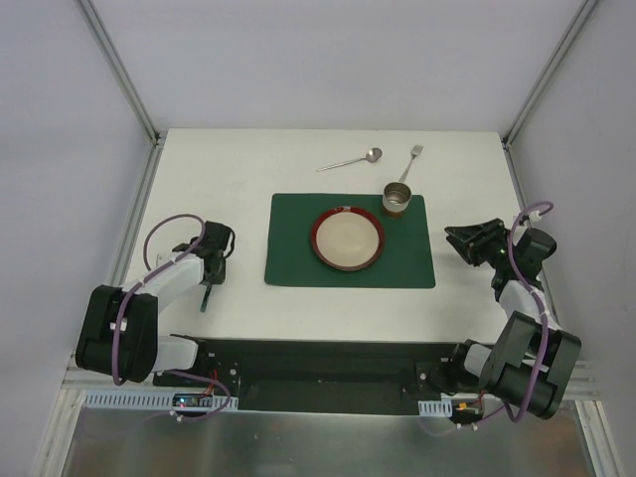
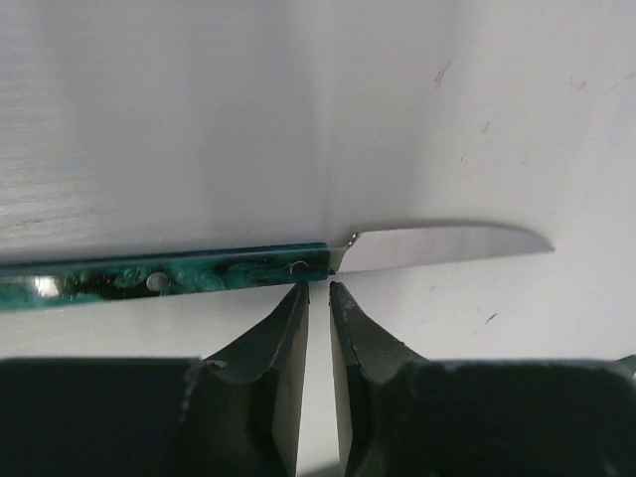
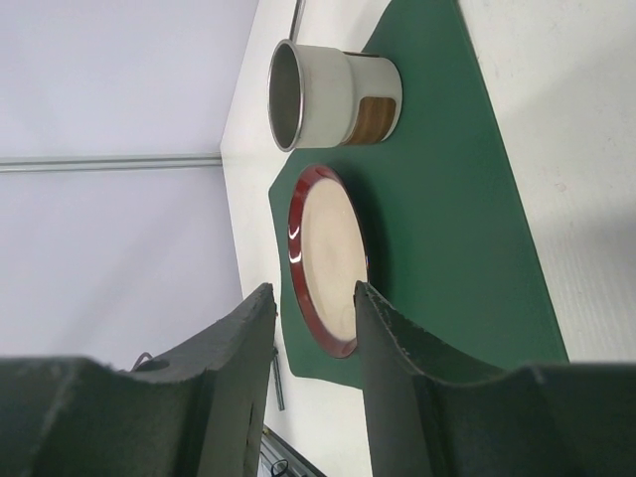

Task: Set the dinner table for one person
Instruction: Pick up the knife at the center of the board.

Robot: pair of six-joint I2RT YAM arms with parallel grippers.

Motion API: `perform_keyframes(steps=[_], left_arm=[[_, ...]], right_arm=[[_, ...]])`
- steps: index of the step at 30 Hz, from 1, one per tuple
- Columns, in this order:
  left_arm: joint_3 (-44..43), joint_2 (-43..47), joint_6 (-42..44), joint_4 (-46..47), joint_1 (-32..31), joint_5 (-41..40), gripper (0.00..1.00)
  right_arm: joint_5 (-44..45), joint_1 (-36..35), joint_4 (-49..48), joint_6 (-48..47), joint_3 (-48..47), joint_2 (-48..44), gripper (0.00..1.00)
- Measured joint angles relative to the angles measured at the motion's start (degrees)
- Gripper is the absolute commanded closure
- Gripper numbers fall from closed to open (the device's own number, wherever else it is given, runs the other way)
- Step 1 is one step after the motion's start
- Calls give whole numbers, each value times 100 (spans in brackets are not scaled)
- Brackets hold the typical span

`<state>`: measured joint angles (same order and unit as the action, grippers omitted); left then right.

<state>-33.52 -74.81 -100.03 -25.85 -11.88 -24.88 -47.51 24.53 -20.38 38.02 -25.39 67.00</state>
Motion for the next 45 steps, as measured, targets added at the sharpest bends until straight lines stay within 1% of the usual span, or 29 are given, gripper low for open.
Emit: perform_keyframes(steps=[3,9,11,12,14,18,20,22,24,26,29,34,39,45], left_arm=[[0,-44,63,122,76,55,88],[-144,-264,382,374,203,164,84],[-339,-481,678,417,234,251,84],[-470,-595,855,433,262,332,86],[-682,-809,1213,461,269,514,87],[-809,-901,1685,505,293,890,87],[-761,-767,1834,476,293,1001,83],[-581,-435,1947,367,286,1025,79],[-413,4,2011,254,286,1040,75],[-247,634,2090,155,280,1043,72],[-138,1528,2232,-50,280,984,71],[-96,2371,2315,-487,280,935,71],[278,2658,2170,-802,280,946,71],[352,2205,1976,-964,280,966,70]], right_arm=[[-17,2,2,15,2,-35,60],[-52,26,2,50,39,-168,60],[-59,35,9,57,76,-240,60],[-59,37,7,55,81,-267,60],[-59,37,7,57,85,-308,60],[-59,37,9,55,87,-348,60],[-59,39,9,55,87,-350,60],[-59,42,11,55,87,-352,60],[-68,42,11,55,87,-352,60],[-81,42,11,55,87,-352,60],[-101,42,13,55,87,-352,60],[-142,42,11,59,87,-352,60],[-157,42,11,103,87,-389,60],[-205,42,4,160,87,-461,60]])
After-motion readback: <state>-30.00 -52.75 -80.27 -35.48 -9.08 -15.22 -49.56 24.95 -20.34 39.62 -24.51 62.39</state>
